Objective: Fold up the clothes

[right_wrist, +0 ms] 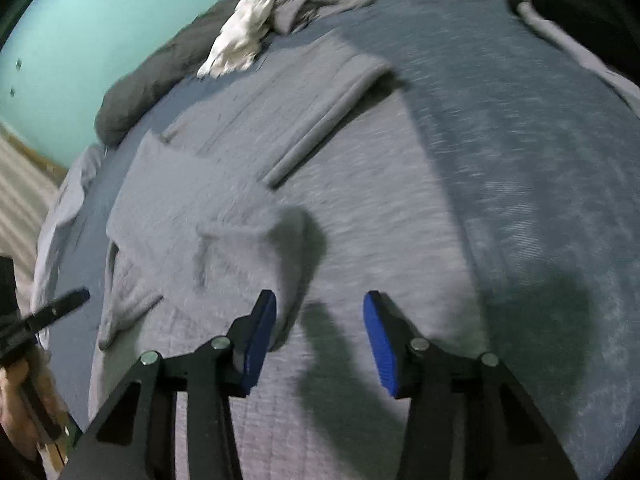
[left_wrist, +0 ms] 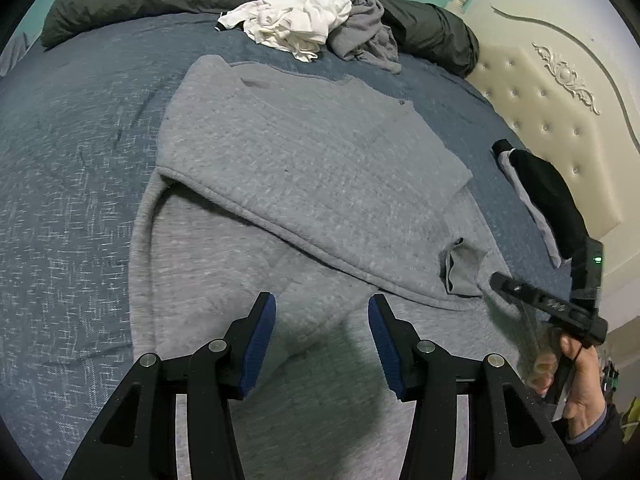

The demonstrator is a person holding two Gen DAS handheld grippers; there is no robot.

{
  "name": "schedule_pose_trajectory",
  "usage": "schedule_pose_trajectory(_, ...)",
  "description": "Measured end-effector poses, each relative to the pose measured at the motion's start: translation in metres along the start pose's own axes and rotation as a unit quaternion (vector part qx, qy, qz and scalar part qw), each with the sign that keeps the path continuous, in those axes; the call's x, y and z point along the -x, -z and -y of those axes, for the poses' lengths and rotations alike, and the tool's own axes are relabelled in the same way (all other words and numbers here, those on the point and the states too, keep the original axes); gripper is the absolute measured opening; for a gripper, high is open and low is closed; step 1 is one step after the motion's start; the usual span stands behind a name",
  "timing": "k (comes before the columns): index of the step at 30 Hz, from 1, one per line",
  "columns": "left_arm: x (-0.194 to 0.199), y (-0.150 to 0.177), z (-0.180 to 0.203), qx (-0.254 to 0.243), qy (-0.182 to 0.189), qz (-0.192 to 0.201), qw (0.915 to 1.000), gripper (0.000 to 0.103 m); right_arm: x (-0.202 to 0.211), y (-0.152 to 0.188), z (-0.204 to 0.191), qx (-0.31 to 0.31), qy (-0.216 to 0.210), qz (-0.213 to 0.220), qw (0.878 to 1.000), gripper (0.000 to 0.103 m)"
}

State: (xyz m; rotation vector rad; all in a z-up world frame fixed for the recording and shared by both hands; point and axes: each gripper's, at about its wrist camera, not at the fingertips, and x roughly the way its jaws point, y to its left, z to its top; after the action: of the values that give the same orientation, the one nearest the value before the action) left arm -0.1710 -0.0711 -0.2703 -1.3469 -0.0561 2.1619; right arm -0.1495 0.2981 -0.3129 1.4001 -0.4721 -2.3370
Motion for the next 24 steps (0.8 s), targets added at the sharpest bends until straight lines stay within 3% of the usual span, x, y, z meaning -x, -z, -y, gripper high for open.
schedule_pose_trajectory(2,0.002,0.001,-0.002,0.002,-0.002,0.002,1.0,0.053,0.006,0.0,-0.012,0.02,-0.026,0.011,0.999,0.046)
schedule_pose_trajectory(9,0.013,0.003,-0.008,0.012,-0.006,0.009,0.9999,0.054,-0.014,0.009,-0.068,0.132,0.013,-0.007,0.991,0.048)
schedule_pose_trajectory(16,0.025,0.007,-0.024,0.019,-0.007,0.016,0.9997,0.054,-0.051,0.008,-0.07,0.123,0.037,-0.037,0.991,0.048)
schedule_pose_trajectory(19,0.027,0.009,-0.034,0.027,-0.008,0.016,0.9995,0.054,-0.046,0.003,-0.057,0.095,0.033,-0.03,0.994,0.016)
schedule_pose_trajectory(22,0.031,0.009,-0.041,0.031,-0.011,0.018,0.9993,0.054,-0.031,0.0,-0.04,0.061,0.026,-0.014,0.998,0.004)
schedule_pose_trajectory(24,0.034,0.008,-0.042,0.033,-0.012,0.021,0.9992,0.054,-0.022,0.0,-0.035,0.055,0.025,-0.003,0.998,0.002)
